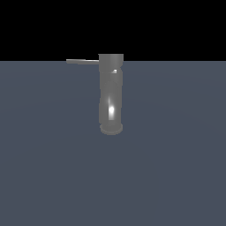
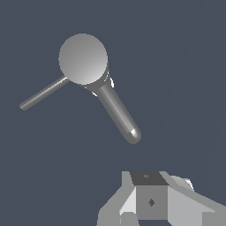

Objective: Turn on the faucet by rotating a designated handle.

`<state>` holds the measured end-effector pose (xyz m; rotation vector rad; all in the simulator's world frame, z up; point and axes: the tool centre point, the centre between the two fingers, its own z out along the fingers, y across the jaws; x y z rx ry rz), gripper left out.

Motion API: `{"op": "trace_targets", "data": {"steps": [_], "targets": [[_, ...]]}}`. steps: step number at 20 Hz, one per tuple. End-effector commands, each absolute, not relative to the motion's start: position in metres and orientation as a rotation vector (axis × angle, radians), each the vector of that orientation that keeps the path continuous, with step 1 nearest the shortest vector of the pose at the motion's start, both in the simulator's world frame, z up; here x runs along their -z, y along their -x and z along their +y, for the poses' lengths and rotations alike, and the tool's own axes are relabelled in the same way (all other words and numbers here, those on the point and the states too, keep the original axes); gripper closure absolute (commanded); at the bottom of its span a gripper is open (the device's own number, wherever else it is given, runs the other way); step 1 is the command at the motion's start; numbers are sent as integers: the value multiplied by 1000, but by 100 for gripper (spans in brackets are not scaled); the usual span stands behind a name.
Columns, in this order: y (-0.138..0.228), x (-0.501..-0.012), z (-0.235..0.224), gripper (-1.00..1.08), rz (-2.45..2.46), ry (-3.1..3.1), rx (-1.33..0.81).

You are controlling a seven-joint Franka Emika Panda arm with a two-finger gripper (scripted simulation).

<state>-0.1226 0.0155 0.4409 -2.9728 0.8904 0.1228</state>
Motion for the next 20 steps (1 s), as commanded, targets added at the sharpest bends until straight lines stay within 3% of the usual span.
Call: {"op": "trace_targets", "data": {"steps": [1,20], "targets": [[110,-436,20,108,976,2947,-120],[20,-382,65,108,1592,2685,-90]]}}
